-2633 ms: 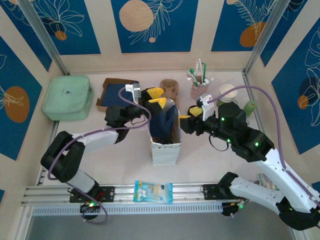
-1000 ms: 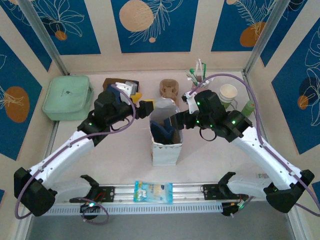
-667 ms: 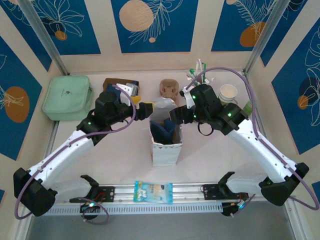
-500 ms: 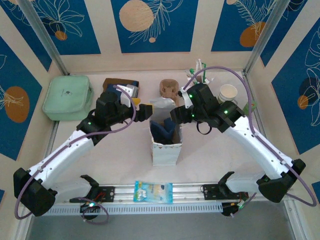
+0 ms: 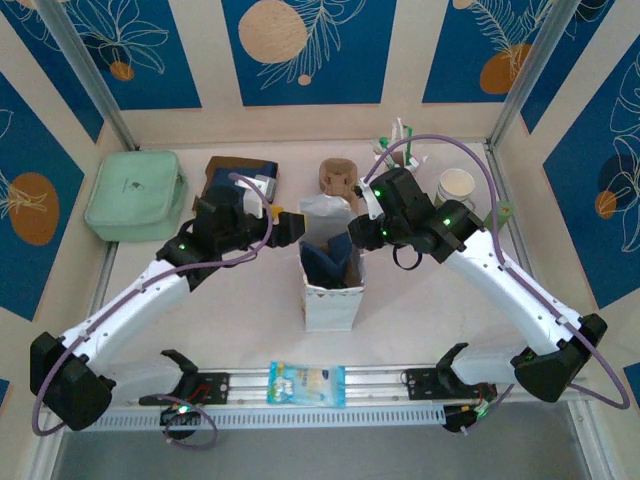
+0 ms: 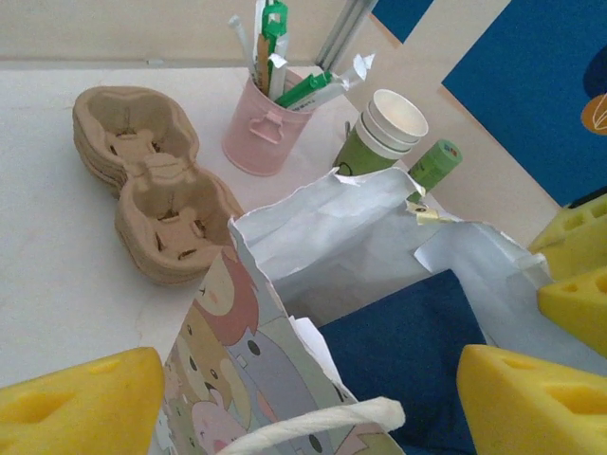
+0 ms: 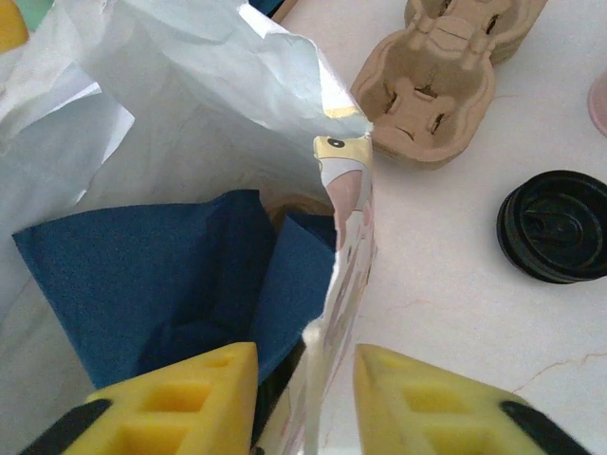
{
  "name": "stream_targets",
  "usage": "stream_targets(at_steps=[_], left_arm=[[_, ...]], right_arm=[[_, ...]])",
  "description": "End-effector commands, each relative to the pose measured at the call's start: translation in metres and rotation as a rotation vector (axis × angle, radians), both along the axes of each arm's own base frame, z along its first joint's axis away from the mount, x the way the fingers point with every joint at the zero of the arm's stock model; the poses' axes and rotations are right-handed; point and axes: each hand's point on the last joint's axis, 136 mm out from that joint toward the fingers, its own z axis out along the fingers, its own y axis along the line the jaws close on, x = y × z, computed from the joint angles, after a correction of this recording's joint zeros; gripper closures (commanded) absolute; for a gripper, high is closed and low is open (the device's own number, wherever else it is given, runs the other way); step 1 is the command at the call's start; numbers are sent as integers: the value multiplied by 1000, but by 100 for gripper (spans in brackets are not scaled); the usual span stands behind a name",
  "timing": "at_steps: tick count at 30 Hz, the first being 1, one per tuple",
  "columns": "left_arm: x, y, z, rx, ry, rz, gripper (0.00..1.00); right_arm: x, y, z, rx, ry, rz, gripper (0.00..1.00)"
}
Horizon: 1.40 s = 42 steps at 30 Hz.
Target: Pack the takeout coffee
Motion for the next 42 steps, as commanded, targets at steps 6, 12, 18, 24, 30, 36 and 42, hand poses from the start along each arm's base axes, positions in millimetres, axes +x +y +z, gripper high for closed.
stream_targets(at_steps=[6, 12, 18, 24, 30, 36, 42], left_arm=[[1, -4, -14, -5, 59, -19, 30], [3, -6, -13, -12, 62, -19, 37], [4, -9, -14, -17, 68, -27, 45], [7, -12, -11, -28, 67, -32, 51], [8, -15, -10, -36, 67, -40, 55], [8, -16, -6, -43, 62, -44, 56], [7, -15, -6, -40, 61, -45, 58]], right_arm=[[0, -2, 0, -7, 3, -9, 82], [4, -4, 2, -8, -11, -20, 92], [8, -5, 4, -7, -16, -32, 97], [11, -7, 11, 0, -37, -42, 97], [14, -7, 15, 2, -48, -45, 98], [18, -8, 18, -4, -56, -51, 98], [20, -8, 18, -5, -53, -54, 98]])
